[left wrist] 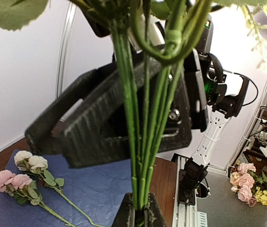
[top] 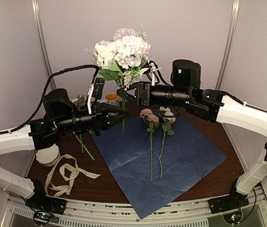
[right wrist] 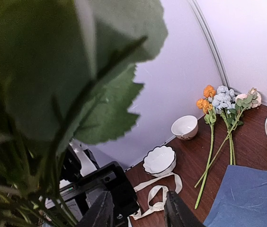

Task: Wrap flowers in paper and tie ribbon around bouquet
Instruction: Pass from the left arm to the right

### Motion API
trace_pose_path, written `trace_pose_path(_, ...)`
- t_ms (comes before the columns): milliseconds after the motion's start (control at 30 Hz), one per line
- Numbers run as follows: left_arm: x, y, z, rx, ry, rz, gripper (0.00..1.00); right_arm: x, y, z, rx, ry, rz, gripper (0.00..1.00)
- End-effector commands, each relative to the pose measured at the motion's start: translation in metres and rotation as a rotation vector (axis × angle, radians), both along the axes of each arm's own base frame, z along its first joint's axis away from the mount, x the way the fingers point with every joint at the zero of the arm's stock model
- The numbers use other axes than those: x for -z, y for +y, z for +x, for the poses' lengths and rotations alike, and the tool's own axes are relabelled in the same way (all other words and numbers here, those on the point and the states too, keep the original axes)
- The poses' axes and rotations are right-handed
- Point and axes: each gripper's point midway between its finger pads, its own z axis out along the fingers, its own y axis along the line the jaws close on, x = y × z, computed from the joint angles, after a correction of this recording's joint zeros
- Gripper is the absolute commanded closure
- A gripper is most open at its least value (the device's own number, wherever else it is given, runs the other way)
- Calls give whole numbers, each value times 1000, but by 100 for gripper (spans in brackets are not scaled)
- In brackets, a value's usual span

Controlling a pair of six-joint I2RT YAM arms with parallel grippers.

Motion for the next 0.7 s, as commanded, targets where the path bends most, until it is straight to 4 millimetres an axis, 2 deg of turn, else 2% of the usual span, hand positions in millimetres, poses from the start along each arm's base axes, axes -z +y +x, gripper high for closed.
trace_pose_path(0, -28, -4, -8, 39, -23, -103, 100, -22, 2, -19, -64, -15, 96, 64)
trace_pose_path(100, -33, 2, -11, 41, -10, -148, 100, -17, -7, -22, -42, -10, 97, 61)
trace_pose_path(267, -39, 14, -17, 32, 0, -192, 100, -8, -40, -27, 39, -51, 50, 59)
trace_pose_path(333, -34, 14, -17, 23, 13, -177, 100, -11, -49, -41, -1, -78, 65, 56)
trace_pose_path(400, -29, 11, -20, 17, 17, -155, 100, -23, -55, -61, -45, -122, 126, 49)
trace_pose_path(467, -27, 8, -26, 22, 11, -145, 100, -27, -55, -72, -32, -148, 152, 44)
trace_pose_path(667, -28, -2, -43, 50, -14, -137, 100, -18, -30, -73, -29, -122, 93, 39)
